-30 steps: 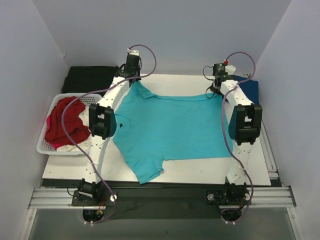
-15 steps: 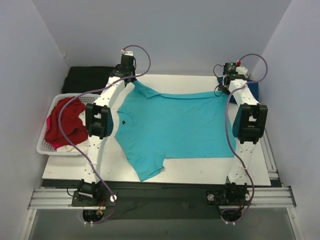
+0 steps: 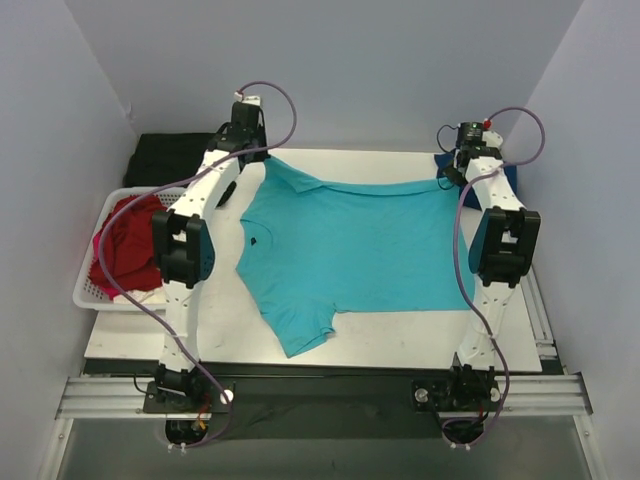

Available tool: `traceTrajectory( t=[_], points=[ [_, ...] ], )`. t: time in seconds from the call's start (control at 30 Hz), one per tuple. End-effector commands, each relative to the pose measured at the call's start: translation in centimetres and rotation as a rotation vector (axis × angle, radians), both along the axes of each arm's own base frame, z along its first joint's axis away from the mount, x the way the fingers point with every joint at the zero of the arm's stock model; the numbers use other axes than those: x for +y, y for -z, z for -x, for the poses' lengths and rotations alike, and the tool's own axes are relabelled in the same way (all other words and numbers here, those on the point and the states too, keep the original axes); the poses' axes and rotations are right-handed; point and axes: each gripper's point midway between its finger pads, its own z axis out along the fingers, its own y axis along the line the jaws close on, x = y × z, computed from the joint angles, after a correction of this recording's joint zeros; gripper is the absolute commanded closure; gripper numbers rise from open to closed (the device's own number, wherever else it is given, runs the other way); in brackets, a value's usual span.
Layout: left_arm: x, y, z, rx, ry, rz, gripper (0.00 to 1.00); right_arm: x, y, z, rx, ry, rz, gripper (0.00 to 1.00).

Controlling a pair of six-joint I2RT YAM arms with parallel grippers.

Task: Fold and stack the t-shirts
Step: Flatten out the tshirt, then fold the flattened tshirt in 1/3 of the way

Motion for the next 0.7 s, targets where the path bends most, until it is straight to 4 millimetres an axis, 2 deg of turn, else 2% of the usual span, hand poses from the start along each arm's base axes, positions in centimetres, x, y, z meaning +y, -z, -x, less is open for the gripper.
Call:
traceTrajectory(
  t=[0.0,0.1,0.2,0.23,0.27,0.33,0.4,0.5,0.67],
  points=[
    [-0.4,-6.9,1.4,-0.106,0.019,0.075,1.0,0.3,-1.2,0.5,-0.015,-0.007,-0.004,1.0],
    [-0.9,-7.3,2.9,-0.098,0.037,0.075,1.0,0.1,-1.2,1.1,-0.01,-0.001,-0.003,1.0],
    [-1.2,-6.8,4.4,-0.075,0.052,0.067,1.0,-0.2,-1.3,1.6,-0.007,0.01,0.002,1.0],
    [-1.3,-7.4,4.9,-0.084,0.057,0.07,1.0,-0.4,-1.4,1.9,-0.005,0.015,0.004,1.0],
    [-1.3,-6.3,5.5,-0.056,0.065,0.069,1.0,-0.6,-1.4,2.1,-0.004,0.02,0.004,1.0],
    [-1.4,-6.4,6.2,-0.053,0.069,0.071,1.0,-0.9,-1.9,2.4,-0.01,0.028,0.007,1.0],
    [-1.3,-5.2,6.9,-0.025,0.071,0.066,1.0,-1.2,-2.1,2.7,-0.01,0.033,0.011,1.0],
    [-1.3,-4.8,7.5,-0.015,0.075,0.066,1.0,-1.6,-2.7,3.0,-0.016,0.034,0.02,1.0],
    [-1.4,-5.1,8.4,-0.011,0.079,0.065,1.0,-2.1,-3.4,3.9,-0.02,0.041,0.028,1.0]
  ],
)
